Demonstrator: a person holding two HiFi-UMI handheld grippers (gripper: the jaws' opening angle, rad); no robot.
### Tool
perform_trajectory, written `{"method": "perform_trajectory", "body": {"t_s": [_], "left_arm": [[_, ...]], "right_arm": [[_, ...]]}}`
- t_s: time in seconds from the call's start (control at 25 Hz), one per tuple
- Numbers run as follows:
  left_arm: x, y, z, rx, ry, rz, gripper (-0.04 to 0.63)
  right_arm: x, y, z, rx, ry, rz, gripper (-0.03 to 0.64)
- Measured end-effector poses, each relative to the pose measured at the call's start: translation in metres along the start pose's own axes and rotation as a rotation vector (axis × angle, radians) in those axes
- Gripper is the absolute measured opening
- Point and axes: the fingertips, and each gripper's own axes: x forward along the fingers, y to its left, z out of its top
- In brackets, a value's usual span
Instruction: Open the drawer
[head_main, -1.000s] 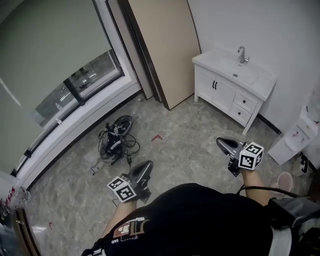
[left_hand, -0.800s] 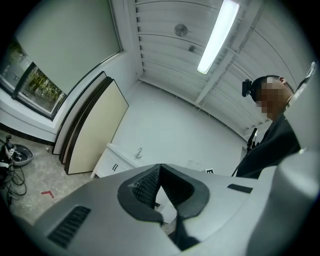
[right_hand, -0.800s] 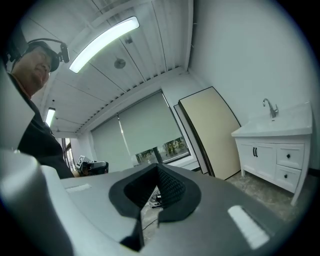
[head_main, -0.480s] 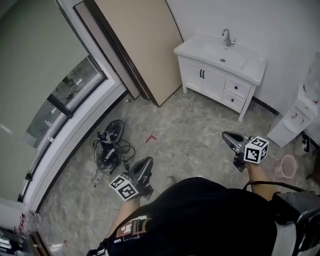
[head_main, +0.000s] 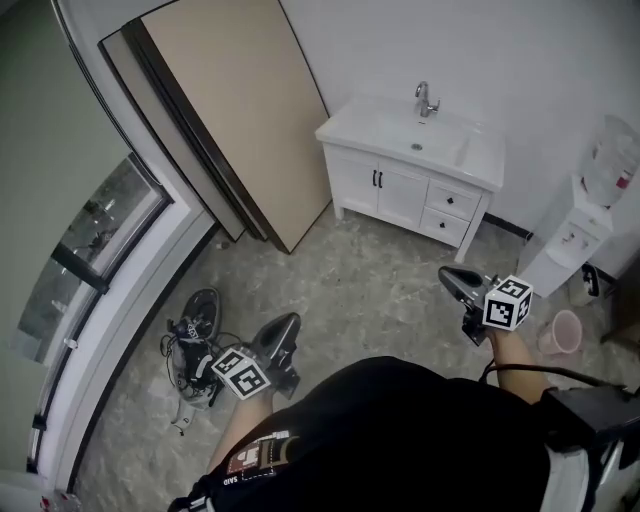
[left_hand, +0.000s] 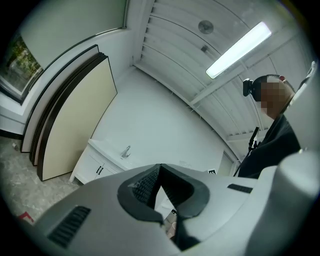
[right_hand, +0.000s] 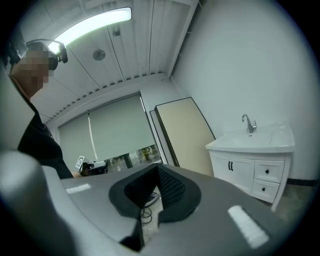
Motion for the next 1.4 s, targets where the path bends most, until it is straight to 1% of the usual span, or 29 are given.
{"method": "perform_trajectory", "body": {"t_s": [0.08, 0.24, 0.44, 0.56, 0.72, 0.88, 0.96, 1.08, 1.2, 1.28, 1.4], "left_arm": [[0.003, 0.028, 0.024, 0.004, 0.013, -0.019, 0.0], [0.002, 0.082, 0.055, 0.004, 0.038, -0.036, 0.0], [0.013, 0.123, 0.071, -0.013, 0.025, -0.033, 0.0], [0.022, 0.147, 0.072, -0.031, 0.036, -0.007, 0.0], [0.057, 0.18, 0.078, -0.042, 0.035, 0.059, 0.0], [0.113, 0.197, 0.091, -0.004, -0.005, 0.112, 0.0], [0.15, 0.195, 0.1, 0.012, -0.023, 0.118, 0.0], [0.201, 0.19, 0.11, 0.059, -0.016, 0.131, 0.0], [0.247, 0.193, 0.117, 0.054, -0.039, 0.152, 0.0], [0.275, 0.194, 0.117, 0.058, -0.036, 0.155, 0.0], [0.306, 0.2, 0.112, 0.059, -0.016, 0.167, 0.0]], "right_arm": [[0.036, 0.002, 0.013, 0.013, -0.026, -0.005, -0.003], [0.095, 0.015, 0.022, -0.008, -0.019, 0.015, -0.003], [0.125, -0.014, 0.014, 0.037, 0.001, -0.031, -0.003], [0.144, -0.037, 0.018, 0.052, 0.006, -0.031, -0.003], [0.177, -0.086, 0.034, 0.057, 0.014, 0.021, -0.003], [0.201, -0.148, 0.052, 0.05, 0.023, 0.086, -0.003], [0.207, -0.182, 0.07, 0.048, 0.021, 0.109, -0.003], [0.209, -0.231, 0.103, 0.029, 0.018, 0.14, -0.003], [0.212, -0.28, 0.13, 0.031, -0.002, 0.158, -0.003], [0.216, -0.308, 0.139, 0.044, -0.009, 0.167, -0.003], [0.223, -0.34, 0.136, 0.085, -0.004, 0.178, -0.003]]}}
